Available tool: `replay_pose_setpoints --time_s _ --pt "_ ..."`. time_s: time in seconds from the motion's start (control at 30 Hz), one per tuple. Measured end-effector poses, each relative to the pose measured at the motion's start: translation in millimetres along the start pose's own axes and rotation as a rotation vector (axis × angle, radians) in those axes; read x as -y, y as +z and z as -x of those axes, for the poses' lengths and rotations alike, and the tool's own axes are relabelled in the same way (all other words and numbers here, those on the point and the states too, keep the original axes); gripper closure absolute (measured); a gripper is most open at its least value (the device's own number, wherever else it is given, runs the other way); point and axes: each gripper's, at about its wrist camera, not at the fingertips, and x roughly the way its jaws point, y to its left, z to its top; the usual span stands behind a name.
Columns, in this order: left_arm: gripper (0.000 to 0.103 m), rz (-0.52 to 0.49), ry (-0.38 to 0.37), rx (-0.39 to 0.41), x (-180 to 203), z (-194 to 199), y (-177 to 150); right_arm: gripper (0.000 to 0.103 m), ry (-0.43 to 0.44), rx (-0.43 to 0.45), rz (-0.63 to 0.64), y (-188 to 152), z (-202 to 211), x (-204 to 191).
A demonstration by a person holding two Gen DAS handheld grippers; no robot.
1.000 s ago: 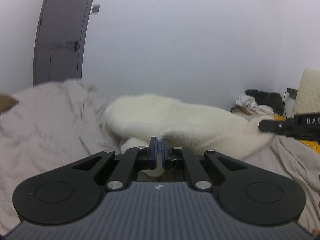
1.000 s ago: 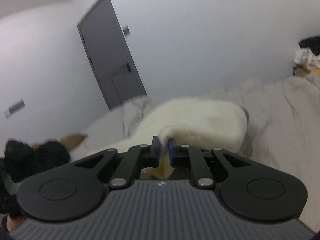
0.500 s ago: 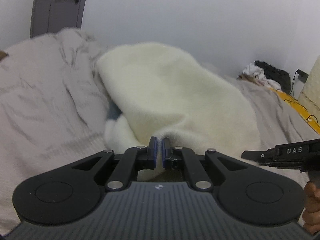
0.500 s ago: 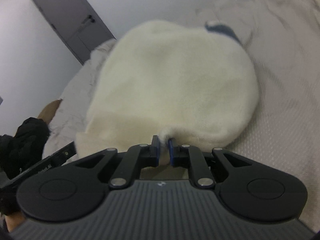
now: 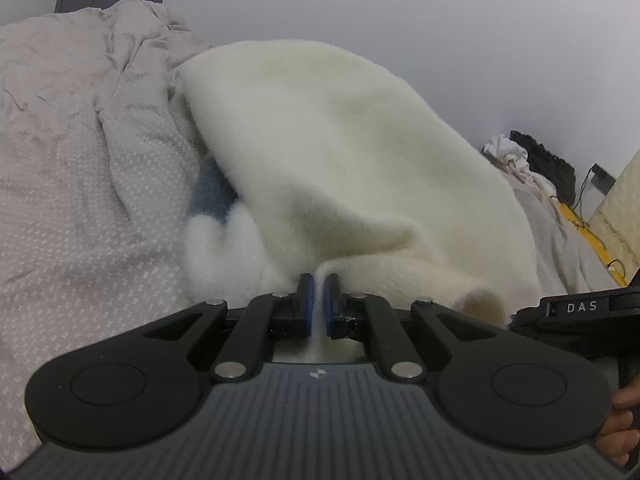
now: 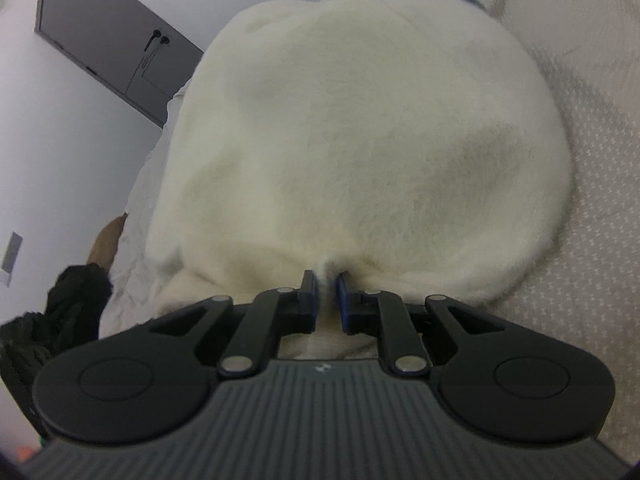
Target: Fold large clothes
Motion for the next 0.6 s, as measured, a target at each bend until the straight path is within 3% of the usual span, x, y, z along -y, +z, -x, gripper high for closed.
replay_pose_setpoints --time_s 0.17,0.33,0.4,0.47,0.6 --pt "0.096 0.036 -0.020 0.000 -4.6 4.6 3.0 0.086 0.010 -0.004 -0.013 -1.1 7.3 -1.2" --pt "0.093 0.034 -0.016 0.001 2.4 23.8 1.9 0.067 0.020 0.000 0.028 -6.0 25.0 -7.9" --pt "0.075 0.026 0.000 0.002 6.0 32.2 1.3 0.041 0.035 0.006 0.039 -9.1 35.0 -11.3" --pt "0.063 0.018 0.019 0.001 9.8 40.4 -0.1 0.027 0.040 0.013 0.059 -13.2 43.7 -17.1" --pt "0.049 0.020 0.040 0.002 16.8 62.8 -3.7 0.027 0.020 0.027 0.150 -23.7 58.0 -31.7"
